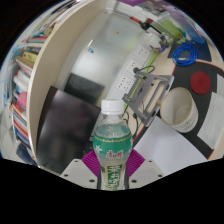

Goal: Pour water

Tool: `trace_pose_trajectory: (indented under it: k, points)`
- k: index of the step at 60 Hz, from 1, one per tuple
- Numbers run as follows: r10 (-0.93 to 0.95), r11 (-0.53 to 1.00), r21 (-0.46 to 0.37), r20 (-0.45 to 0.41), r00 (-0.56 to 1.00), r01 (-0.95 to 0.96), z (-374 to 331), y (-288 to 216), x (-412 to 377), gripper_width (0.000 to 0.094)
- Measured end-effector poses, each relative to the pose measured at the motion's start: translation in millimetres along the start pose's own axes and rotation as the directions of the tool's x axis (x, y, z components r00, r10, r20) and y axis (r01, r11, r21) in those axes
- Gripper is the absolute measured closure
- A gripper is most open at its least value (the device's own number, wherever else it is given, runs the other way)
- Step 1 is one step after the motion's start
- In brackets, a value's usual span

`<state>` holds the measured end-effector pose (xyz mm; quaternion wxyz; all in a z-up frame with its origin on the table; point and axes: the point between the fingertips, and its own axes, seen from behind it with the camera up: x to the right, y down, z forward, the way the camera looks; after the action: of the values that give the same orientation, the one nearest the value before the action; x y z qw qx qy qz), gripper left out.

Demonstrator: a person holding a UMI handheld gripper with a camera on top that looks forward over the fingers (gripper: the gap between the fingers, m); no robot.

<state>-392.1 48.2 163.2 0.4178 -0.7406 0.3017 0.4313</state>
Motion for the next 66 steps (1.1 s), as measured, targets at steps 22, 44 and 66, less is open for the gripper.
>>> trace_pose_trajectory:
  k: [22, 44, 66]
  points:
    - [0.677, 0.735, -0.196, 0.156, 0.719, -0.649, -18, -48, -31, 0.0628]
    - [0.899, 0.433, -0.233, 0.177, 0.399, -0.871, -13, -75, 2, 0.0631]
    - [0.184, 0.976, -0.146, 0.155, 0.971, -0.162, -22, -73, -23, 0.0628]
